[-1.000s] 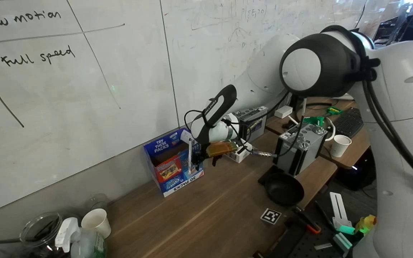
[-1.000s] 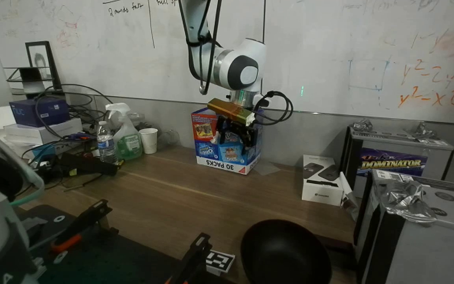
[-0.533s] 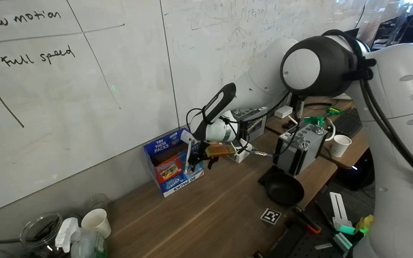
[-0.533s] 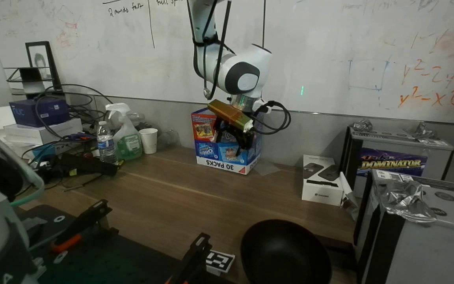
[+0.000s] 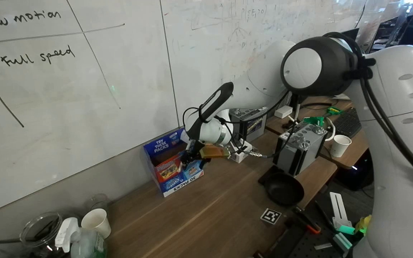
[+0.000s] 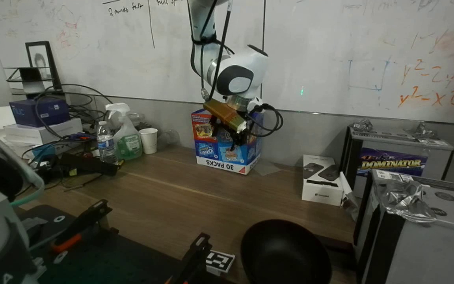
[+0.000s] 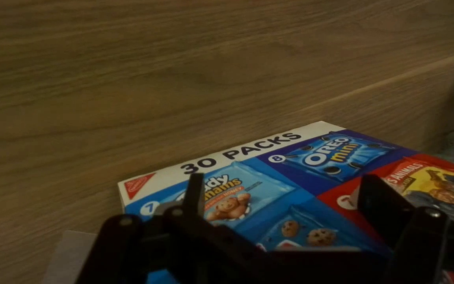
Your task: Put the ropes in the box
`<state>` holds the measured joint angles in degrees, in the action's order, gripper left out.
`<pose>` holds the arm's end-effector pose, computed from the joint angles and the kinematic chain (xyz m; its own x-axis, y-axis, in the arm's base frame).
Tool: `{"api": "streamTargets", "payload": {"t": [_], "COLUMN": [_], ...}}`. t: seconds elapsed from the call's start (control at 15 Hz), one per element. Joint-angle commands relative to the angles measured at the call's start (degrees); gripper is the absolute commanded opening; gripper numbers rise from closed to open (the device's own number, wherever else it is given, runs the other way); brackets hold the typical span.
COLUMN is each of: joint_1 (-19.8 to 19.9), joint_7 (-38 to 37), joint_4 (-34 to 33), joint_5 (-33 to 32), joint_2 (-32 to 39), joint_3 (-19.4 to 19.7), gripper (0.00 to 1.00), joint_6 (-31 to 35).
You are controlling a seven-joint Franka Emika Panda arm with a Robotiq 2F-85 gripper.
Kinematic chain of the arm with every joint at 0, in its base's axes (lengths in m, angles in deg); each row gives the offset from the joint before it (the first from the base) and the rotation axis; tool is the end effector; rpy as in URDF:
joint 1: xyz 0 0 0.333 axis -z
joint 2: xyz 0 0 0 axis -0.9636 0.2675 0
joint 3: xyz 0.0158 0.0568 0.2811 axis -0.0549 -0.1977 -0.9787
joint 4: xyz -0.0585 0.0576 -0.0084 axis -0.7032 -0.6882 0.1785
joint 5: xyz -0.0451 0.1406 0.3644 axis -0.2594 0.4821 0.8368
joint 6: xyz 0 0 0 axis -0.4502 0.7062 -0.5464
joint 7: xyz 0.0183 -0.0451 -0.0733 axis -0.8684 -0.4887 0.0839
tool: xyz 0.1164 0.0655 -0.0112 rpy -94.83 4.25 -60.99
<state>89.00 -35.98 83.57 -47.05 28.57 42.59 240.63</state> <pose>0.6158 0.0302 0.0968 0.9807 -0.1778 0.0808 -0.1304 -0.9042 -0.4067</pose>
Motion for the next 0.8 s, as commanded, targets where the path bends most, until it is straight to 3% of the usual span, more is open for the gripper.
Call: {"api": "streamTargets", "payload": {"t": [0.0,0.73], "joint_1": [1.5,5.9], "joint_7": [3.4,3.4], "joint_4": [0.8,8.2], "joint_5": [2.5,-4.2], "joint_2": [-0.7,-2.2], "joint_3": [-3.5,-15.2], "gripper": [1.00,1.00], "joint_6": [4.9,25.1]}}
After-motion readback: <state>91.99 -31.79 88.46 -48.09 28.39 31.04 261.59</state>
